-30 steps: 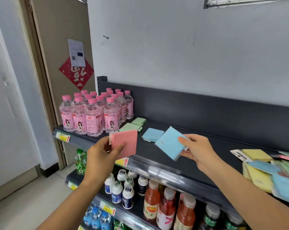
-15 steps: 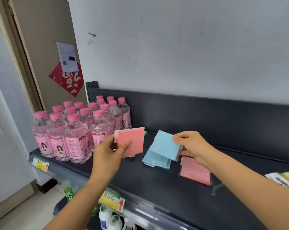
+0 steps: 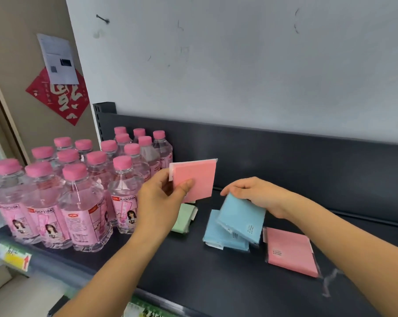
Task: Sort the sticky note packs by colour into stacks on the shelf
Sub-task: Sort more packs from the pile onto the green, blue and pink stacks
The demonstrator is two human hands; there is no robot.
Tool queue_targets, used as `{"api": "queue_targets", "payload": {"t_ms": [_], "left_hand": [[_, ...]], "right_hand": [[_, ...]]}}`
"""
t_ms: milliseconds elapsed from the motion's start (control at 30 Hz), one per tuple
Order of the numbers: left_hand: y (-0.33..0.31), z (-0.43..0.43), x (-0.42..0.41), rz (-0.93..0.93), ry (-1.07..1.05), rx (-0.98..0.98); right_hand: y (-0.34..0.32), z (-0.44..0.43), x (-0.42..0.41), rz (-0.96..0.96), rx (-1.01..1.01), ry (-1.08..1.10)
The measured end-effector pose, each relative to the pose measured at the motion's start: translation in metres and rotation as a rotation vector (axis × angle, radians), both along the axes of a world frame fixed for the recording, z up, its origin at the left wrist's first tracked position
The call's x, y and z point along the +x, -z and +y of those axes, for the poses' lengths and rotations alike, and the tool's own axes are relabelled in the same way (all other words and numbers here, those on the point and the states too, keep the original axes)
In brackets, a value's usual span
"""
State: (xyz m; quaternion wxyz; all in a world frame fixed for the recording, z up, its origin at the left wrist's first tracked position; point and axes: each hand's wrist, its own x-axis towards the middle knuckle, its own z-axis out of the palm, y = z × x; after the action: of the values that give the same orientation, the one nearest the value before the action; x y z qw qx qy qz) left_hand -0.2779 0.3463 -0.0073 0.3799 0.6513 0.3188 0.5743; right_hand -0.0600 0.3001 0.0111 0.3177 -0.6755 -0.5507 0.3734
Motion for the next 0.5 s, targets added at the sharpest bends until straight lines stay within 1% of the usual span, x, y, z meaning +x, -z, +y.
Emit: {"api": "queue_targets", "payload": {"t_ms": [133, 267, 333, 400, 467, 500], "left_hand": [[0.004, 0.013, -0.004, -0.003, 0.099, -0.037], [0.007, 0.025, -0.012, -0.018, 0.199, -0.068], [0.01, 0.029, -0.016, -0.019, 0.248, -0.096], [0.013, 0.031, -0.019, -0.013, 0.304, -0.127], [0.016, 0.033, -0.021, -0.014, 0.369, -0.156], [0.017, 0.033, -0.022, -0.015, 0.396, -0.167]], "right_hand": [[0.002, 0.013, -0.022, -0.186, -0.042, -0.13], [0.01, 0.026, -0.033, -0.499, -0.04, -0.179], [0.017, 0.027, -0.035, -0.617, 0.005, -0.134], [0.022, 0.024, -0.037, -0.692, 0.074, -0.047], [0.023, 0.019, -0.039, -0.689, 0.167, 0.107], [0.022, 0.016, -0.041, -0.634, 0.216, 0.207]]}}
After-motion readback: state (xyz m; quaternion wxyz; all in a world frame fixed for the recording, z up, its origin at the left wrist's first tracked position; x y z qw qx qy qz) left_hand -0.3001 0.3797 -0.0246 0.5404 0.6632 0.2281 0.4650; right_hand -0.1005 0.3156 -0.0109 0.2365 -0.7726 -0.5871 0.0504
